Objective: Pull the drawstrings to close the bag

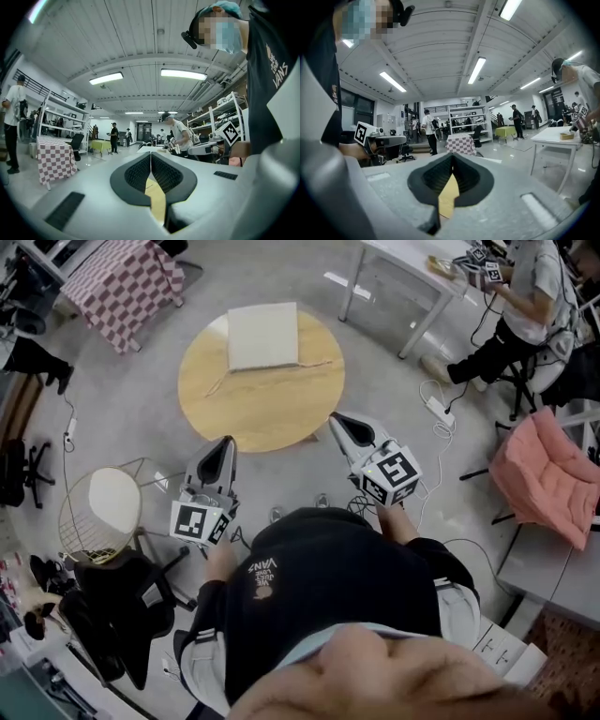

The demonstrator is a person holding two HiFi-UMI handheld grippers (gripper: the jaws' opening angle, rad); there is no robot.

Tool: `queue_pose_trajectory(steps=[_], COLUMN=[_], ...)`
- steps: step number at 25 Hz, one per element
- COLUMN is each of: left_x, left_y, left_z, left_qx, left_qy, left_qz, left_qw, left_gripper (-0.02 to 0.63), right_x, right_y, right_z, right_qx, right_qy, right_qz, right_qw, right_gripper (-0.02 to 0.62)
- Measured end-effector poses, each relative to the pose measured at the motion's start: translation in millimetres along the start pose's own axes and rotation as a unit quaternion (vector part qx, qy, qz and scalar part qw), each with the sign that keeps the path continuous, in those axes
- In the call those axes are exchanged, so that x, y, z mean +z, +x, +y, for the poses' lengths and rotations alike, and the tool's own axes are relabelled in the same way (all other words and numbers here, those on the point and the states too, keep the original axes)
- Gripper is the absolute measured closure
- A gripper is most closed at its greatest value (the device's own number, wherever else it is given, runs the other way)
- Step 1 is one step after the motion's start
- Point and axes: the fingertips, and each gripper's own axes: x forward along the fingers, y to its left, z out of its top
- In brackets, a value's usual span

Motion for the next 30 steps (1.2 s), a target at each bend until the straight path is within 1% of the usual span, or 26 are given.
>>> queue_pose_trajectory(steps=[5,12,17,24,30], left_x=[-7,-14,-15,-2,-5], left_y=[19,45,59,78,98], left_z=[-14,-45,-61,-60,-48], left_qx=[0.013,0.019,0.017,0.004,-0.015], left_qy=[-0.003,0.012,0.020,0.034,0.026], left_qz=[0.008,0.014,0.027,0.027,0.027], left_qw=[0.9999,0.9996,0.9993,0.9991,0.9992], left_gripper=[0.595,0.595,0.595,0.595,0.595], right_x=[-3,-10,-14,-11,-9], right_y=[-10,-28,-37,-36,-21], right_z=[-21,-51,-65,-78,-90], right_qx=[0.010,0.023,0.031,0.025,0.014], right_qy=[0.003,0.006,0.019,0.033,0.036], right_qz=[0.002,0.002,-0.006,-0.015,-0.016], right_qw=[1.000,1.000,0.999,0.999,0.999], right_gripper=[0.597,0.597,0.597,0.597,0.597])
